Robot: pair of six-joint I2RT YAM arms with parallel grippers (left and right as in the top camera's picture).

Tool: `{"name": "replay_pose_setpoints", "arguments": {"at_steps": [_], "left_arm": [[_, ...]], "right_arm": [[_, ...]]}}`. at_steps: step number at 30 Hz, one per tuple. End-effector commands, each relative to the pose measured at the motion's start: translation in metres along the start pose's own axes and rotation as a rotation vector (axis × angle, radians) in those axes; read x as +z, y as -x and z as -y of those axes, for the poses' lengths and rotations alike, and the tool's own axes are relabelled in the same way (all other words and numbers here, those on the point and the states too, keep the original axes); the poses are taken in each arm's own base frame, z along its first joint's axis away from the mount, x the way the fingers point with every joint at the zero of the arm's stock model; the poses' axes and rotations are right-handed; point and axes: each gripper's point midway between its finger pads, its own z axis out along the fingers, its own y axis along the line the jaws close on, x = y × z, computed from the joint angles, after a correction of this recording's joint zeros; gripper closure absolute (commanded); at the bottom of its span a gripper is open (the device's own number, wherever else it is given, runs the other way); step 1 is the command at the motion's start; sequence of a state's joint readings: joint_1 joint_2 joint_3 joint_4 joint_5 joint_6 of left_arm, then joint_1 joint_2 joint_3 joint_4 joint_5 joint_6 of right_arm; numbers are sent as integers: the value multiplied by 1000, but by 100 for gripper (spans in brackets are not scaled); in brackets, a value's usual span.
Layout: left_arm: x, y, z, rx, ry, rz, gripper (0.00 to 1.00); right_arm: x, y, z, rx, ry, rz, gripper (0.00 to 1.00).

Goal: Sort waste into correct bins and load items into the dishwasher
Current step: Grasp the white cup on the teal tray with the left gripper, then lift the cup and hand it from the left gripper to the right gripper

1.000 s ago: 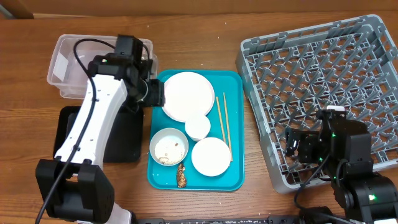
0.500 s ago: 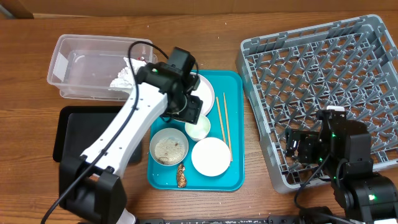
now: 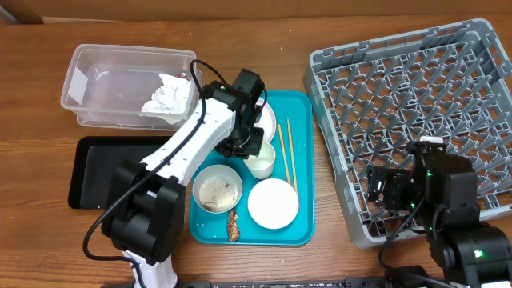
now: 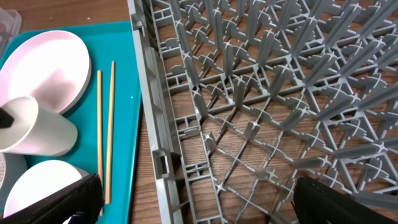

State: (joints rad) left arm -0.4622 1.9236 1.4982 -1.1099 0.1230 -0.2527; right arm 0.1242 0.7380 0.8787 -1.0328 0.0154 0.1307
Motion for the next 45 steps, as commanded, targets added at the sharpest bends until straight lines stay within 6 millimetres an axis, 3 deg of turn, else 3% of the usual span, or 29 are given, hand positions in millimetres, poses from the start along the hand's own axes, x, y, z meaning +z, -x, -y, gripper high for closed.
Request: {"name": "replay_pose_setpoints", "arguments": {"at_steps": [1, 6, 12, 14, 15, 17, 19, 21, 25, 34, 41, 45], "left_arm": [[-32, 23, 2, -17, -32, 99, 96], [-86, 44, 3, -55, -134, 178, 96], [-137, 55, 48, 50, -565, 222, 96], [-149, 54, 57, 82, -689, 222, 96], [-154, 53, 61, 100, -745, 221, 96], [-166, 48, 74, 175, -860, 231, 96], [-181, 40, 87, 275, -975, 254, 96], [-193, 33, 98, 351, -1061, 274, 96], [-204, 27, 107, 400, -1137, 285, 96], [-210, 17, 124, 439, -1195, 262, 96], [-209, 13, 132, 457, -1200, 246, 96], [-209, 13, 132, 456, -1200, 246, 96]], "right_arm": [[-8, 11, 1, 5, -5, 41, 0], [-8, 11, 1, 5, -6, 43, 0], [-12, 24, 30, 131, -173, 119, 0], [-12, 35, 25, 150, -144, 157, 0], [-10, 41, 14, 140, -83, 169, 0], [-8, 49, -30, 35, 162, 165, 0], [-18, 50, -81, -83, 459, 154, 0], [-32, 51, -117, -142, 693, 148, 0], [-40, 56, -143, -180, 891, 134, 0], [-19, 67, -153, -190, 968, 113, 0], [-26, 87, -162, -263, 1025, 224, 0], [-42, 88, -171, -322, 1117, 258, 1]]}}
